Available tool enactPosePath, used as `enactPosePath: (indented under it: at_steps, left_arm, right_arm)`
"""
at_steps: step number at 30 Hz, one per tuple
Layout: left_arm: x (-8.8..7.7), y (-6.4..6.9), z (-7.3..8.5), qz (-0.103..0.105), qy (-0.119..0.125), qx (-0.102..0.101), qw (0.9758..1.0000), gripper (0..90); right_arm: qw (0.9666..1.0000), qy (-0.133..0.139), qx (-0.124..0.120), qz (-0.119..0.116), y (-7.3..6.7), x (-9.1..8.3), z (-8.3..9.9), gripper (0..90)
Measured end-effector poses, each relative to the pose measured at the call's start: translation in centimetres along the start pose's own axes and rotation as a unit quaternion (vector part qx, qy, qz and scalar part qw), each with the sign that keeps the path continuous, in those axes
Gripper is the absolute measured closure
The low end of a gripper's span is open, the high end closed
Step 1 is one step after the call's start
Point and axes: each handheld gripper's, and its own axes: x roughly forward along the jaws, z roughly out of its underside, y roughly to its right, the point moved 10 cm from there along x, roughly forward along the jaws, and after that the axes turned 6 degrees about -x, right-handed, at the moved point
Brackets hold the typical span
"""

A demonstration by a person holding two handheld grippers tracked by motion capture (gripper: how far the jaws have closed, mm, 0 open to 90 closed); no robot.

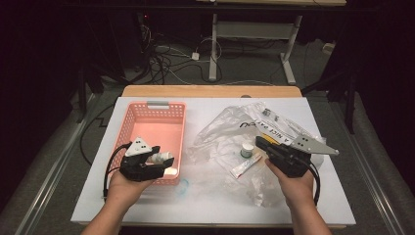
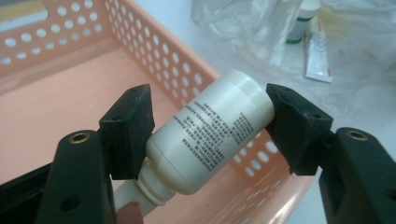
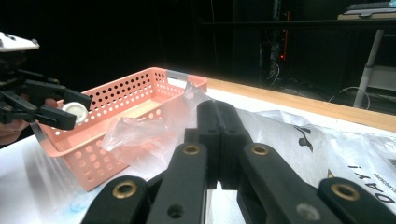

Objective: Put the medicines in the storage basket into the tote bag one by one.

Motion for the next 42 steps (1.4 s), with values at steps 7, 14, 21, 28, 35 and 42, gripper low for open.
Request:
enactPosePath:
  at_steps: [7, 14, 21, 28, 35, 42]
  left_arm:
    - [-0.3, 2.8, -1.5, 0.026, 0.014, 0.022, 0.9993, 33.9]
    - [0.5, 5.8, -1.9, 0.055, 0.009, 0.043, 0.9976, 33.9]
    - [2.1, 7.7, -1.5, 0.073, -0.003, 0.051, 0.996, 34.0]
    - [3.4, 9.4, -1.3, 0.091, -0.013, 0.059, 0.9941, 34.1]
    - [4.8, 10.5, -0.8, 0.1, -0.022, 0.062, 0.9928, 34.1]
    - [6.2, 11.5, -0.5, 0.109, -0.027, 0.064, 0.9916, 34.1]
  right_arm:
    - [1.0, 0.0, 0.001, 0.001, 0.1, -0.1, 0.0, 90.0]
    - [1.0, 0.001, 0.002, 0.001, 0.1, -0.1, 0.0, 90.0]
    - [1.0, 0.003, 0.002, 0.001, 0.1, -0.2, -0.1, 90.0]
    - [1.0, 0.003, 0.003, 0.001, 0.1, -0.3, -0.1, 90.0]
    - [1.0, 0.003, 0.003, 0.001, 0.1, -0.3, -0.1, 90.0]
    - [1.0, 0.003, 0.003, 0.001, 0.1, -0.3, -0.1, 90.0]
